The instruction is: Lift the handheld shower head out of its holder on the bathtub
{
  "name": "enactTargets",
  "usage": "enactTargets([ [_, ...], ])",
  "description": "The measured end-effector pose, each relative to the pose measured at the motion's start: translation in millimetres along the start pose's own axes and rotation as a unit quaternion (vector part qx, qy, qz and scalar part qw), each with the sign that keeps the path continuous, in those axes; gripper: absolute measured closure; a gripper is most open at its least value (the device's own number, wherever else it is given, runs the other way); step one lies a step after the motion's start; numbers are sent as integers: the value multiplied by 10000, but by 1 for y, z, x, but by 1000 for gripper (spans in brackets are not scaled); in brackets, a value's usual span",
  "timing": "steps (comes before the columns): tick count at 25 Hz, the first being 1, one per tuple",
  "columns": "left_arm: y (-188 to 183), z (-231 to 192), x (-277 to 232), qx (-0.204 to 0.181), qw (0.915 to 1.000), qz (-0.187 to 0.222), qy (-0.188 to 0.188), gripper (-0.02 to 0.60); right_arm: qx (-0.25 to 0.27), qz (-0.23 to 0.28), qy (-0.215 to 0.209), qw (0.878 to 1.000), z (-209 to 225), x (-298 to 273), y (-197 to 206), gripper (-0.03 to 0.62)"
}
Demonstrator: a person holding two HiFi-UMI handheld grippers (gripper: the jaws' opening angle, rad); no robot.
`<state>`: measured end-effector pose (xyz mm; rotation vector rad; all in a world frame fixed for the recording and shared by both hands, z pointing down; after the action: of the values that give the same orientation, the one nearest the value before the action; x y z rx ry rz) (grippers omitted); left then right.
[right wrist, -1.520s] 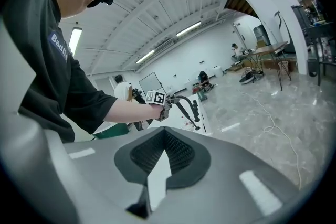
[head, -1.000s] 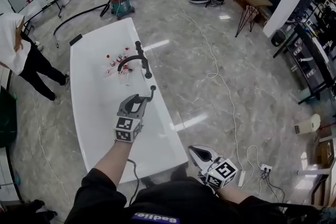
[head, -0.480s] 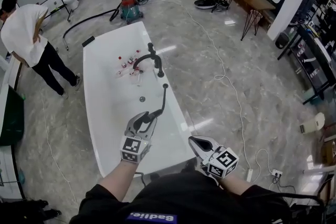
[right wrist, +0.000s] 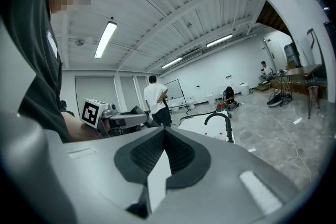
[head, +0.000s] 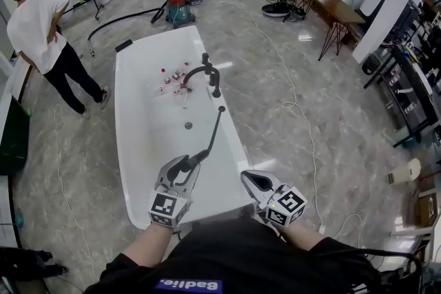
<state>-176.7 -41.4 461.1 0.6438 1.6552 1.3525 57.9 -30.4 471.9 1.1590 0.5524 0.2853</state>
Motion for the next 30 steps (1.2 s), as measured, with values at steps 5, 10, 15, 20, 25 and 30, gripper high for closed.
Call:
enactTargets([
  [5,3,1,36,70,9999,24,-68,445,70,-41,-143,9999,-18,-8,4,602],
  [10,-5,12,60,146,9998,64,-87,445,110,-64,-267,9996,-26,-13,5,602],
  [15,-8,37,76,94,9998,162,87,445,155,-88,-348,9992,-32,-14,5,602],
  [20,-11,59,79,-6,9994,218,281,445,147,-25,-440,9989,-34,-14,2,602],
  [25,-21,65,86,-104,9991,213,338,445,139,-42,-532,9985,-40,-11,-1,602],
  [30,-20,70,84,-73,9991,140,399,445,181,-96,-504,9985,-40,-10,-3,602],
])
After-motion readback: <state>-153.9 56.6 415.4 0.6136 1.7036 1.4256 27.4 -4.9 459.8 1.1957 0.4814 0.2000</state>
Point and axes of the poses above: the fingertips, and each gripper's own axes: x backward along the fingers, z to its right, y out of its underside, the point moved 7 cm from there along x, backward along the fingers, and after that the axes turned 7 degrees about -z, right-handed, at the moved point
